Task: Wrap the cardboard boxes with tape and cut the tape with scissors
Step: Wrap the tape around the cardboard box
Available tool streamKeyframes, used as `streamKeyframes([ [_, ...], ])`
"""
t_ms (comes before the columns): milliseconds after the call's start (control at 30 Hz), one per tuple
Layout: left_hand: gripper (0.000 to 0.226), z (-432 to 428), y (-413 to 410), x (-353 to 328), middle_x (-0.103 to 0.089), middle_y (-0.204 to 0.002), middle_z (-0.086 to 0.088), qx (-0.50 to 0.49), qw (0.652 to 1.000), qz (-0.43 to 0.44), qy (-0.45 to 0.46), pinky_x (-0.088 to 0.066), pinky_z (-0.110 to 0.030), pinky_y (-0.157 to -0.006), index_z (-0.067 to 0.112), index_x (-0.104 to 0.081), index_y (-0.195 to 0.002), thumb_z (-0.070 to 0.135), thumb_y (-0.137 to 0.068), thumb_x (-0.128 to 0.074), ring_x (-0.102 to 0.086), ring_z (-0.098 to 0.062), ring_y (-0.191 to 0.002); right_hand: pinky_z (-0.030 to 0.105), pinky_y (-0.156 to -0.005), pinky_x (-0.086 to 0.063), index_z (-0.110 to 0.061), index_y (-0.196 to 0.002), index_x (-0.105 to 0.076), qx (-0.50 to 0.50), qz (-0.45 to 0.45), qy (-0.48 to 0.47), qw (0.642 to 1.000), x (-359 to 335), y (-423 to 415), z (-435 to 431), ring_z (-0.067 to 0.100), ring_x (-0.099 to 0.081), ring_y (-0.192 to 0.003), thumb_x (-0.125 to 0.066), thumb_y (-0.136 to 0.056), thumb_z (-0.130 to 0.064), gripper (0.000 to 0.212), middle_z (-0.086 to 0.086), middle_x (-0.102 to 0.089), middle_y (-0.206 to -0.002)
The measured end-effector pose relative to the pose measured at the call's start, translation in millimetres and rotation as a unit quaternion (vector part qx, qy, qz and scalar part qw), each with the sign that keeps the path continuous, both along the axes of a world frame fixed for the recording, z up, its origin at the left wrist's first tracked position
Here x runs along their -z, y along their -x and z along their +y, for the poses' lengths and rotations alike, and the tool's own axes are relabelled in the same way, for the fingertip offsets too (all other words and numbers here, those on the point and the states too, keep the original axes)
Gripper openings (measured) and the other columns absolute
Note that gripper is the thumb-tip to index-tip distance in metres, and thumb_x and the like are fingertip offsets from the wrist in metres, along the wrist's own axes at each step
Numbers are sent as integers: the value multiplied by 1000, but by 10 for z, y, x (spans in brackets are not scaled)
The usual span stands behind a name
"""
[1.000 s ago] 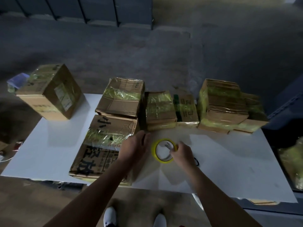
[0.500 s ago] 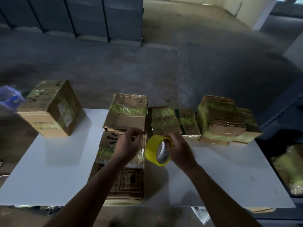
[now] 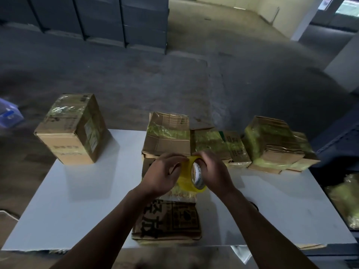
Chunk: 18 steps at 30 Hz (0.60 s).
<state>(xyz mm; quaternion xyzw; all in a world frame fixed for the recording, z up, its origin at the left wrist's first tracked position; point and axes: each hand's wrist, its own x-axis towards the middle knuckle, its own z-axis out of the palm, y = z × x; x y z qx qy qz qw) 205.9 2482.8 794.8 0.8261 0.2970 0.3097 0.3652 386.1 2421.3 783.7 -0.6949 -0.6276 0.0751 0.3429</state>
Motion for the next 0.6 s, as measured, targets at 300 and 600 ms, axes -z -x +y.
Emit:
streamKeyframes([
  [300, 19, 120, 35, 43, -66, -99, 2, 5, 1000, 9, 7, -50, -16, -68, 15, -71, -106, 16, -86, -69, -62, -4, -83, 36, -74, -50, -13, -111, -64, 37, 29, 118, 992, 30, -28, 75, 23, -62, -90, -52, -98, -21, 20, 7, -68, -99],
  [600, 8, 215, 73, 91, -67, -77, 7, -15, 982, 50, 181, -51, -16, -54, 19, -70, -87, 11, -88, -67, -66, -6, -62, 40, -77, -53, -22, -113, -66, -48, 181, 310, 932, 3, -101, 117, 23, -64, -98, -59, -94, -33, 23, 3, -65, -107],
])
